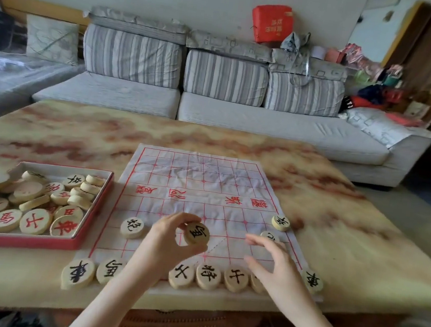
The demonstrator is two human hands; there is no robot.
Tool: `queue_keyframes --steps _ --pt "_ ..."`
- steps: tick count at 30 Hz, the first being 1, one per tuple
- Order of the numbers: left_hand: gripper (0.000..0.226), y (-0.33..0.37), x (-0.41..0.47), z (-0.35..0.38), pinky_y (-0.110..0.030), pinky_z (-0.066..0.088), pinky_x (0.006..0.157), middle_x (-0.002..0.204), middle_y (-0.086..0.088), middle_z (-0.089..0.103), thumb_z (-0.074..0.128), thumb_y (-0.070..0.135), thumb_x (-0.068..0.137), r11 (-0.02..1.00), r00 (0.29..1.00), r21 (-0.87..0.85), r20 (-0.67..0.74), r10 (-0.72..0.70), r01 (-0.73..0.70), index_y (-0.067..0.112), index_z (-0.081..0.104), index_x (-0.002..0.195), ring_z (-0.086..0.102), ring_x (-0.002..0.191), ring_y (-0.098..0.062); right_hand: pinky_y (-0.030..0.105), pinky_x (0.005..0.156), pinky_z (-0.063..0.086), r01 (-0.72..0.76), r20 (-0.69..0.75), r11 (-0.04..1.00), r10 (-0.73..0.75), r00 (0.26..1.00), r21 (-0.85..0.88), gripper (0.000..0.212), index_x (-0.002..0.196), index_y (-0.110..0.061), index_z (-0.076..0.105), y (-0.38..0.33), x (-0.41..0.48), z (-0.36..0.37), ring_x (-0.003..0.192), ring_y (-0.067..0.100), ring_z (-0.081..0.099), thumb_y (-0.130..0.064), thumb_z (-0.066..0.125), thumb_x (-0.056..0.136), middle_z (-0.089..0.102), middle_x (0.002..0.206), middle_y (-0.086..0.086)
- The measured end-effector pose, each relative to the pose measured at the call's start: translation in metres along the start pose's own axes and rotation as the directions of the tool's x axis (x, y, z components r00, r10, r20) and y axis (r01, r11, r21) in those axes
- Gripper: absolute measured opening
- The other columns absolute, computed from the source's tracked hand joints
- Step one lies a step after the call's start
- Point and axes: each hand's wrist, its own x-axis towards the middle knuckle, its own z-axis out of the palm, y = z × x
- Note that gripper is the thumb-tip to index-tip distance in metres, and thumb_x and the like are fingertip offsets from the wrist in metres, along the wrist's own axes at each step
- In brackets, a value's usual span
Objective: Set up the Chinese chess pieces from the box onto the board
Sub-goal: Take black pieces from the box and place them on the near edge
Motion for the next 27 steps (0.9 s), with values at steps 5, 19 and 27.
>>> queue_keyframes --steps 5,19,27 --pt "0.047 0.034 0.005 0.062 0.000 0.033 0.077 0.096 0.023 0.051 0.074 0.036 0.071 0.997 0.984 0.007 0.159 0.081 -0.083 0.029 0.055 0.114 0.047 0.092 0.005 -0.004 0.086 0.028 -0.077 -0.108 0.997 0.076 0.991 -0.003 0.034 0.110 -0.040 0.058 0.032 -0.020 -0.041 0.111 -0.013 0.043 -0.018 0.065 0.085 0.059 0.110 -0.023" --pt "0.060 0.065 0.007 0.160 -0.025 0.025 0.096 0.119 0.011 0.056 0.063 0.056 0.072 0.941 0.945 0.240 0.281 0.167 -0.238 0.028 0.051 0.124 0.036 0.117 -0.012 0.002 0.088 0.032 -0.197 -0.167 0.977 0.209 0.964 0.083 0.031 0.112 -0.039 0.058 0.072 -0.056 -0.082 0.114 -0.011 0.045 -0.021 0.061 0.087 0.059 0.115 -0.019" --pt "0.061 0.068 0.007 0.155 -0.026 0.023 0.102 0.134 0.015 0.046 0.062 0.051 0.076 0.936 0.952 0.227 0.214 0.221 -0.268 0.032 0.044 0.131 0.030 0.126 -0.010 -0.003 0.086 0.032 -0.200 -0.119 0.975 0.210 0.970 0.094 0.032 0.113 -0.042 0.057 0.069 -0.052 -0.070 0.113 -0.013 0.046 -0.023 0.060 0.088 0.058 0.117 -0.019"
